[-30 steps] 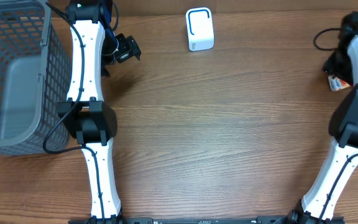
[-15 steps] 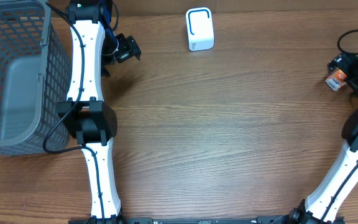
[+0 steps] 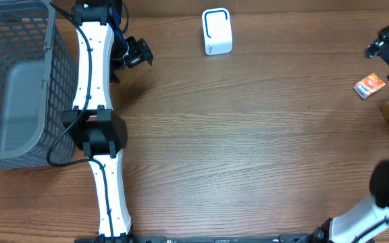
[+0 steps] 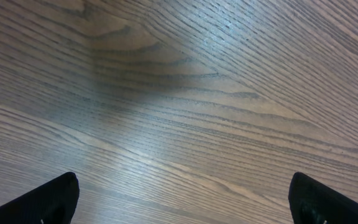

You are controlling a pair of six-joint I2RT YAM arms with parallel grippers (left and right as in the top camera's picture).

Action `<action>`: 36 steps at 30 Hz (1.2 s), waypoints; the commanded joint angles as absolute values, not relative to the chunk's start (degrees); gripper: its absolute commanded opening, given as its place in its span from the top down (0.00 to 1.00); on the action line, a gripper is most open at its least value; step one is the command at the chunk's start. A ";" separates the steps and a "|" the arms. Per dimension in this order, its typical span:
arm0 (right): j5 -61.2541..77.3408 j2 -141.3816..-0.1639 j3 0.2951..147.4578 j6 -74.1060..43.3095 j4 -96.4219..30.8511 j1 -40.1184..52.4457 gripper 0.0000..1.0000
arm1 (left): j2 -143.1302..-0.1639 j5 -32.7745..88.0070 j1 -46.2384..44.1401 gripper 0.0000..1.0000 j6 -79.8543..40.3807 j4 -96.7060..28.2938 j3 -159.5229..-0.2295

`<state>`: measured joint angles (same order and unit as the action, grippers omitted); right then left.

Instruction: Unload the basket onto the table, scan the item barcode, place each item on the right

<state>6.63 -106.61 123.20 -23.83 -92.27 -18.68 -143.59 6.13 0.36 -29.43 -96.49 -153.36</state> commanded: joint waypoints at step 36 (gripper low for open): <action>1.74 -74.74 104.05 -23.59 -97.06 13.65 0.00 | -143.17 5.54 -0.03 0.00 -28.29 -96.62 -153.47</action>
<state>3.51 -75.79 104.44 -24.71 -97.25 13.28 -143.59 6.13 0.36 -29.41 -96.49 -153.36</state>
